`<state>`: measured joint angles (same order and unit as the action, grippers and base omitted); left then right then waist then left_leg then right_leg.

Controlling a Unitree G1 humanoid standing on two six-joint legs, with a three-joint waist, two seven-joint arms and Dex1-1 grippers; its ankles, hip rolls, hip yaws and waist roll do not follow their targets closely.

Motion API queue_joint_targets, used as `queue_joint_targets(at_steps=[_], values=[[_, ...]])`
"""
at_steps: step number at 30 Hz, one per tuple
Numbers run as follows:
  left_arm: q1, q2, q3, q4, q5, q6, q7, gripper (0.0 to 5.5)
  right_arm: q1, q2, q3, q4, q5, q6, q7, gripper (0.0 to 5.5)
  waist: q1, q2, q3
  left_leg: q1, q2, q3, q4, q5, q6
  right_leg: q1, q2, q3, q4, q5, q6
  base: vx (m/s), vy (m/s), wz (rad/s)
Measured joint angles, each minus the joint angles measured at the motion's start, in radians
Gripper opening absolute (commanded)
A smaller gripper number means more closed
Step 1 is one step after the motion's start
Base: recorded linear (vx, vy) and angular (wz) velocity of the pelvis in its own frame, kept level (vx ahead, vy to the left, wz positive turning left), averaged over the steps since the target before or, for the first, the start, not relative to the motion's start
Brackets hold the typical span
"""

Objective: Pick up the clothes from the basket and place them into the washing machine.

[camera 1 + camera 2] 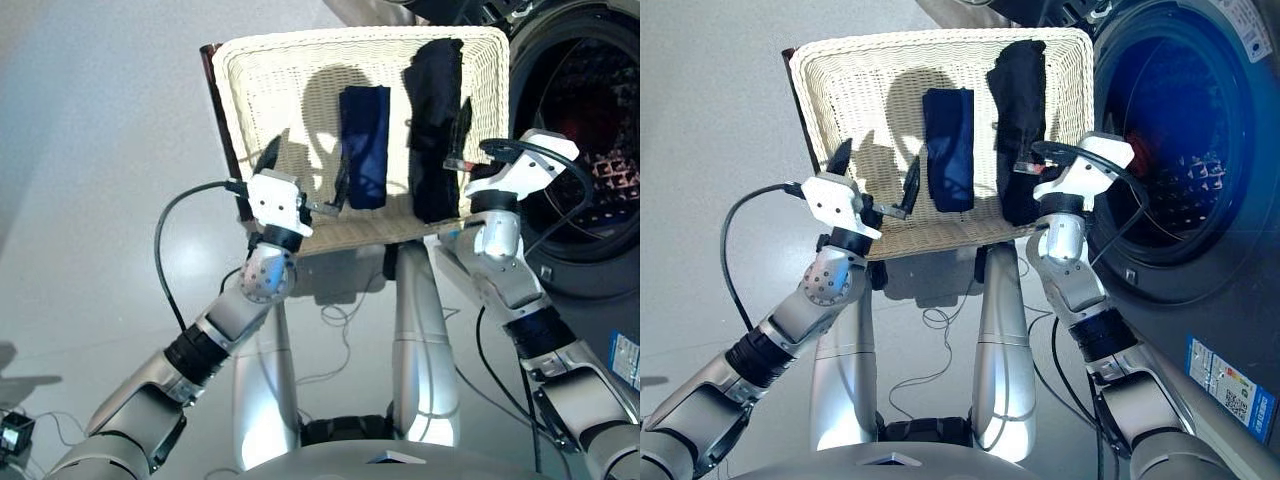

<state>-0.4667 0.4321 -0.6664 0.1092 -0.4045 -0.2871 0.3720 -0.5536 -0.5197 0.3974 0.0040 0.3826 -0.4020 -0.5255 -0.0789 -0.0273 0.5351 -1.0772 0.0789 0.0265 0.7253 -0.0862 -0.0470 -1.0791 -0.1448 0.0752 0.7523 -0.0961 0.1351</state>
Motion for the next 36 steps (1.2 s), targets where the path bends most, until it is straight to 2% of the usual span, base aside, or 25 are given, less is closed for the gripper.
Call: queue_joint_targets(at_steps=[4,7,11,15,21,27,31,36], values=[[-0.060,-0.099,-0.017,0.152,-0.067,0.016,-0.007,5.50,-0.078,0.010,0.084,-0.036,-0.017,0.003,0.014,5.50,-0.005,-0.015,-0.001,0.014,0.005,0.001,-0.008,-0.002,0.001,0.017,0.007,0.000,-0.016,0.002,-0.002,0.000,0.000,0.000],[-0.122,-0.157,-0.037,0.287,-0.077,0.019,-0.007,5.50,-0.145,0.042,0.154,-0.038,-0.018,0.008,0.028,5.50,-0.008,-0.025,-0.001,0.022,0.011,0.000,-0.009,-0.003,0.000,0.024,0.012,0.000,-0.019,0.001,-0.002,0.000,0.000,0.000],[-0.181,-0.218,-0.036,0.396,-0.094,0.030,-0.005,5.50,-0.236,0.081,0.238,-0.031,-0.022,0.026,0.043,5.50,-0.027,-0.028,-0.001,0.024,0.012,0.000,-0.008,-0.005,-0.001,0.027,0.014,-0.001,-0.020,0.001,-0.002,0.000,0.000,0.000],[-0.228,-0.270,-0.034,0.483,-0.172,0.031,0.008,5.50,-0.298,0.119,0.310,-0.013,-0.023,0.037,0.063,5.50,-0.035,-0.035,-0.002,0.025,0.015,0.000,-0.008,-0.005,-0.001,0.027,0.017,-0.001,-0.021,0.002,-0.003,0.000,0.000,0.000],[-0.261,-0.302,-0.025,0.573,-0.258,0.033,0.029,5.50,-0.344,0.194,0.383,0.022,-0.022,0.067,0.080,5.50,-0.035,-0.050,-0.003,0.025,0.022,0.002,-0.008,-0.009,-0.007,0.024,0.024,0.001,-0.021,0.003,-0.005,0.000,0.000,0.000],[-0.297,-0.332,-0.013,0.643,-0.316,0.037,0.039,5.50,-0.396,0.244,0.440,0.023,-0.013,0.069,0.082,5.50,-0.035,-0.058,-0.003,0.019,0.025,0.003,-0.006,-0.014,-0.015,0.013,0.031,0.006,-0.021,0.003,-0.007,0.000,0.000,0.000],[-0.337,-0.349,-0.008,0.690,-0.328,0.055,0.040,5.50,-0.426,0.279,0.464,0.023,-0.001,0.072,0.089,5.50,-0.037,-0.061,-0.003,0.003,0.027,0.002,0.004,-0.013,-0.014,-0.007,0.037,0.010,-0.018,0.005,-0.010,0.000,0.000,0.000],[-0.373,-0.359,0.015,0.753,-0.345,0.076,0.041,5.50,-0.470,0.312,0.499,0.023,0.006,0.076,0.104,5.50,-0.041,-0.062,-0.003,-0.012,0.042,0.003,0.025,-0.024,-0.018,-0.019,0.051,0.013,-0.010,0.005,-0.012,0.000,0.000,0.000]])
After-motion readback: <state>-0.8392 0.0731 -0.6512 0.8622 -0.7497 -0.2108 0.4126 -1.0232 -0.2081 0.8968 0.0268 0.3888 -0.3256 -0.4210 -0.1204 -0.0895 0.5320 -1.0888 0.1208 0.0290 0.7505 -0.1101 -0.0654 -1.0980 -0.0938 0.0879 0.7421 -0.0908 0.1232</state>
